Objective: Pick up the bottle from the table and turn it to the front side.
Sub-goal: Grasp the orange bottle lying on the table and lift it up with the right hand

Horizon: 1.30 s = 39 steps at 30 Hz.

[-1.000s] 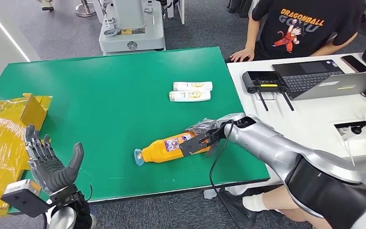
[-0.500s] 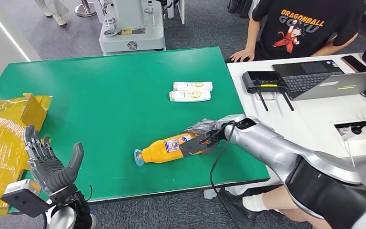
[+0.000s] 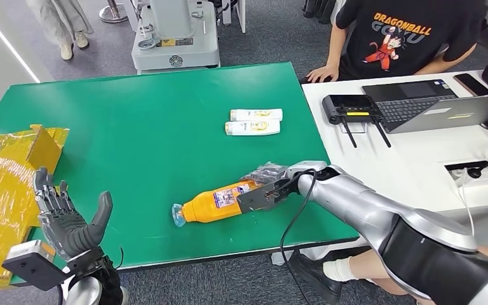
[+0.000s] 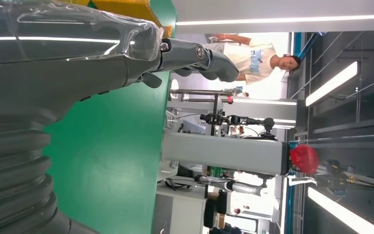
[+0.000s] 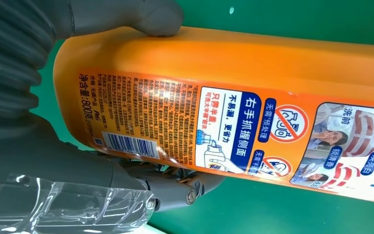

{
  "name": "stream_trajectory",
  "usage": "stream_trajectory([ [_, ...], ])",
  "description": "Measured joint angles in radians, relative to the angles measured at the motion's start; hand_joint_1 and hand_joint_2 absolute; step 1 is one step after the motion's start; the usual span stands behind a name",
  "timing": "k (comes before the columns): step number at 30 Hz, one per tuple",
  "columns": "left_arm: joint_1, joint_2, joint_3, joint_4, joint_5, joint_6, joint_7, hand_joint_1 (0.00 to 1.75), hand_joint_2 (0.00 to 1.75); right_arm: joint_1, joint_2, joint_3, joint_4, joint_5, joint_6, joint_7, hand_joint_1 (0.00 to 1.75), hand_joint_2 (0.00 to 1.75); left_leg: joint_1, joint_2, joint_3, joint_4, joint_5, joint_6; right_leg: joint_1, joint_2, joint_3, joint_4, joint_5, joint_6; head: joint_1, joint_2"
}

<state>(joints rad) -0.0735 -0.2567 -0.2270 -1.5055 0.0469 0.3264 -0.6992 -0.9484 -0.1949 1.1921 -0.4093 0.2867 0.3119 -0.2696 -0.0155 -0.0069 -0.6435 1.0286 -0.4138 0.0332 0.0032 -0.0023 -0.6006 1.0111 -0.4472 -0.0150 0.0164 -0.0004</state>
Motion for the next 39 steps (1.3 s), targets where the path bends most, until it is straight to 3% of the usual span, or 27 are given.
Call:
stream_trajectory([
  [9,0.0,0.0,0.001,0.0,0.0,-0.006,0.0,0.0,1.75,0.039,0.015,-0.031,-0.001,-0.046,-0.08,-0.024,1.75,1.75,0.0,0.0,0.0,0.0,0.0,0.0,0.0,0.0,0.0,0.0,0.0,0.0,0.0,0.0],
  [16,0.0,0.0,0.001,0.0,-0.011,-0.007,0.0,0.0,1.75,0.146,0.06,-0.133,-0.06,-0.141,-0.408,-0.142,1.75,1.75,0.0,-0.001,-0.001,0.0,0.0,-0.001,0.0,0.0,-0.001,0.0,-0.001,0.0,0.0,0.0],
  [21,0.0,0.0,0.001,0.0,-0.014,-0.004,0.0,0.0,1.75,0.217,0.09,-0.216,-0.119,-0.161,-0.511,-0.176,1.75,1.75,0.0,-0.002,-0.001,0.0,-0.001,-0.001,0.0,-0.002,-0.001,0.0,-0.002,0.0,0.0,0.0],
  [26,-0.001,0.0,0.002,0.0,-0.019,-0.002,0.0,0.0,1.75,0.331,0.116,-0.317,-0.217,-0.171,-0.686,-0.234,1.75,1.75,0.0,-0.003,-0.002,0.0,-0.001,-0.001,0.0,-0.002,-0.001,0.0,-0.003,0.0,0.0,0.0],
  [31,-0.006,0.001,0.005,0.002,-0.021,-0.003,0.0,0.0,1.75,0.429,0.137,-0.4,-0.321,-0.17,-0.734,-0.265,1.75,1.75,0.0,-0.003,-0.002,0.0,-0.002,-0.001,0.0,-0.002,-0.001,0.0,-0.003,0.0,0.0,0.0],
  [39,-0.016,0.002,0.006,0.009,-0.027,-0.013,0.0,0.0,1.75,0.481,0.148,-0.448,-0.386,-0.168,-0.727,-0.27,1.75,1.75,0.0,-0.003,-0.002,0.0,-0.002,-0.001,0.0,-0.002,-0.001,0.0,-0.003,0.0,0.0,0.0],
])
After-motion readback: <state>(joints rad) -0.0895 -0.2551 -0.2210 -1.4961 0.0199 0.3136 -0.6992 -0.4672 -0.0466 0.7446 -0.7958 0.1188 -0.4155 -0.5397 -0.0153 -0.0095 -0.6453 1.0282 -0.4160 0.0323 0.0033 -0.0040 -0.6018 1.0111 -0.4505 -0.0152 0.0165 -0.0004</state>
